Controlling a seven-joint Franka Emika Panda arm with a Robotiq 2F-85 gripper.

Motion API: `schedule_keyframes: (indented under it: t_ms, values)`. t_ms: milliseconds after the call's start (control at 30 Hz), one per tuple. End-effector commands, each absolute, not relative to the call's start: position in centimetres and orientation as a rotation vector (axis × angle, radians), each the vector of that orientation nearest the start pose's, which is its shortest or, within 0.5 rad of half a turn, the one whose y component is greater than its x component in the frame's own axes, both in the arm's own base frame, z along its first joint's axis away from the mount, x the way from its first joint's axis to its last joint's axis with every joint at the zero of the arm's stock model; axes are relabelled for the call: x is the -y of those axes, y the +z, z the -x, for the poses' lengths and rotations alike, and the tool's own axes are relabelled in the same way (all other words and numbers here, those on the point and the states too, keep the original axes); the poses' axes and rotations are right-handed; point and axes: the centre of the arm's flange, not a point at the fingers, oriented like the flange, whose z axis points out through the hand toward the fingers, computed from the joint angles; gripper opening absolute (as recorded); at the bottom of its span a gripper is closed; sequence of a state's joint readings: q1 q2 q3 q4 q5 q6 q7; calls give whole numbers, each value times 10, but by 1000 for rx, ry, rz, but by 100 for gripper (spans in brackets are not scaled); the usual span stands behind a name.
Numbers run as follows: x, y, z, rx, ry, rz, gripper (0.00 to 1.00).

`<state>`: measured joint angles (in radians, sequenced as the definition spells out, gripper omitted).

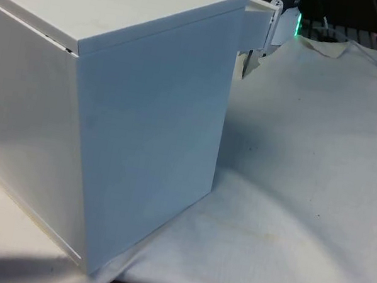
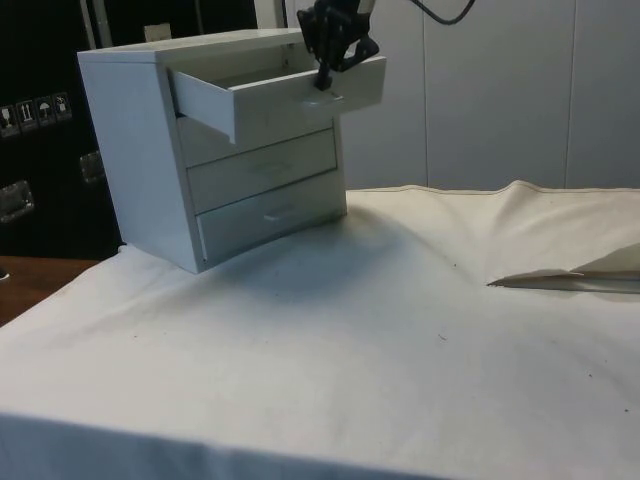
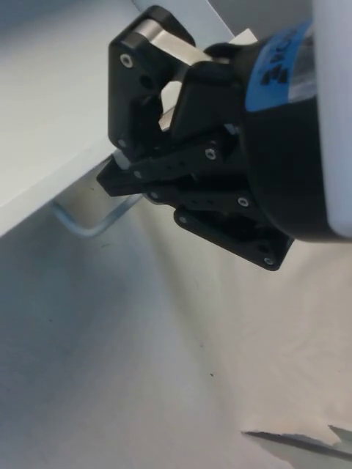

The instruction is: Open the drawer, then close it.

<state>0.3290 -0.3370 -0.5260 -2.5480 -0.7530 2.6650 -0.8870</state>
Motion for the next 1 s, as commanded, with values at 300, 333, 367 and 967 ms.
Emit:
schedule_keyframes:
  t_ms: [300,333,367,967]
  values:
    - [82,422,-463,2164,-410,2936,0]
    - [82,422,-464,2164,-408,2937,0]
    - [76,419,-460,2153,-394,2916,0]
    - [83,427,-474,2136,-395,2957,0]
